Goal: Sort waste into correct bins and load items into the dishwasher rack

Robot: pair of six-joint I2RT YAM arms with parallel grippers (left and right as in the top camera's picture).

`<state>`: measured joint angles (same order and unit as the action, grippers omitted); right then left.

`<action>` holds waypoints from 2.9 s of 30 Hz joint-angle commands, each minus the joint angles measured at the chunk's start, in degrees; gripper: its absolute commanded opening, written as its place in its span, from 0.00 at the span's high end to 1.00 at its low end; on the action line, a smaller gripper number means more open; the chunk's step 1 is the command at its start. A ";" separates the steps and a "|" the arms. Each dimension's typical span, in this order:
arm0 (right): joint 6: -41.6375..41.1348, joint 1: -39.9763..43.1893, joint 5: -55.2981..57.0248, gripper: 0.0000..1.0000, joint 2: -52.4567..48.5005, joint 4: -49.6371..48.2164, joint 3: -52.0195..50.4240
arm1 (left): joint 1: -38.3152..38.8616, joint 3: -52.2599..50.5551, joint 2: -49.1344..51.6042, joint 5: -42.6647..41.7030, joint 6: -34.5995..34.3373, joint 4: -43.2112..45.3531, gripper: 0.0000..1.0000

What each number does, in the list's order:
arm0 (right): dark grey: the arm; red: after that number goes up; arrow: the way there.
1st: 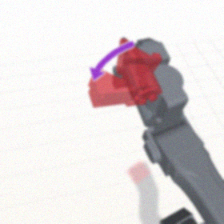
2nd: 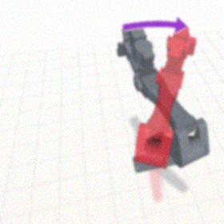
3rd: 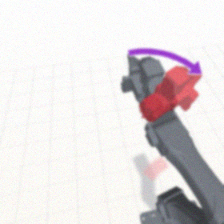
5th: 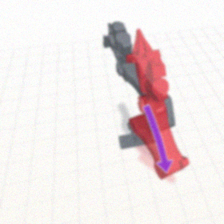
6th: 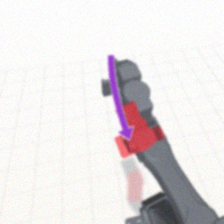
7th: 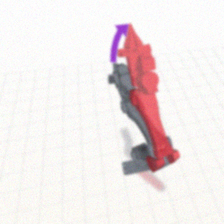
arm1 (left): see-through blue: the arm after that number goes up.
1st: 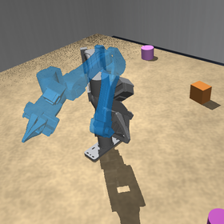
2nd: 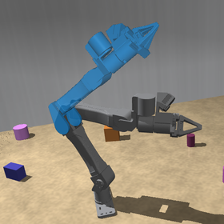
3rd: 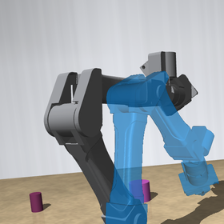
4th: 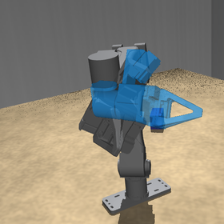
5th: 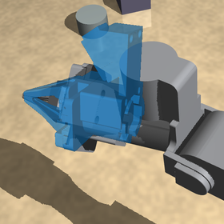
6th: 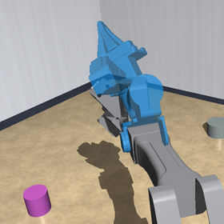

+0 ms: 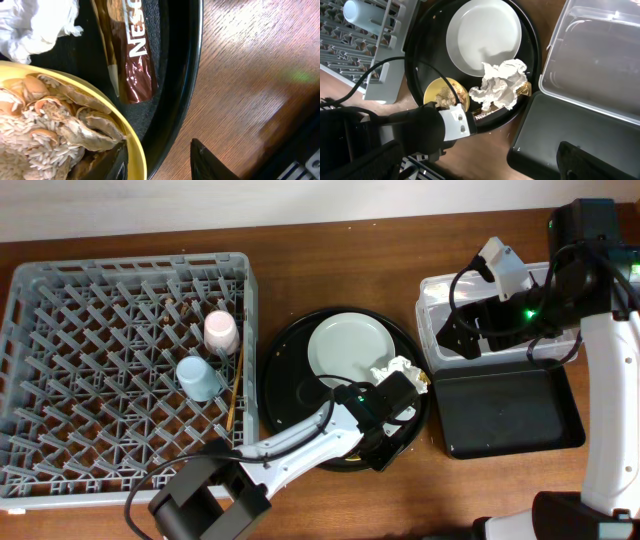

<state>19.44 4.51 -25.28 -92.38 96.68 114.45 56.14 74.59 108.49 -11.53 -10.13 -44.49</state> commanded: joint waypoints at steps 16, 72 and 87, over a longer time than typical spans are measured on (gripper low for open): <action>-0.46 0.07 0.48 0.01 -0.26 0.00 -0.13 | -20.81 9.70 -0.63 23.63 -7.21 8.70 0.50; -53.72 6.05 37.64 0.39 -1.99 -69.18 -43.25 | -28.57 15.89 -48.83 24.85 -6.97 -42.21 0.01; -32.35 -45.77 9.57 0.25 3.50 -32.06 -38.56 | -28.57 15.89 -48.83 24.85 -6.99 -42.21 0.01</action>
<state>-12.19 -33.32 -17.93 -88.77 71.55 82.24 27.66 90.54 59.79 12.71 -17.17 -86.72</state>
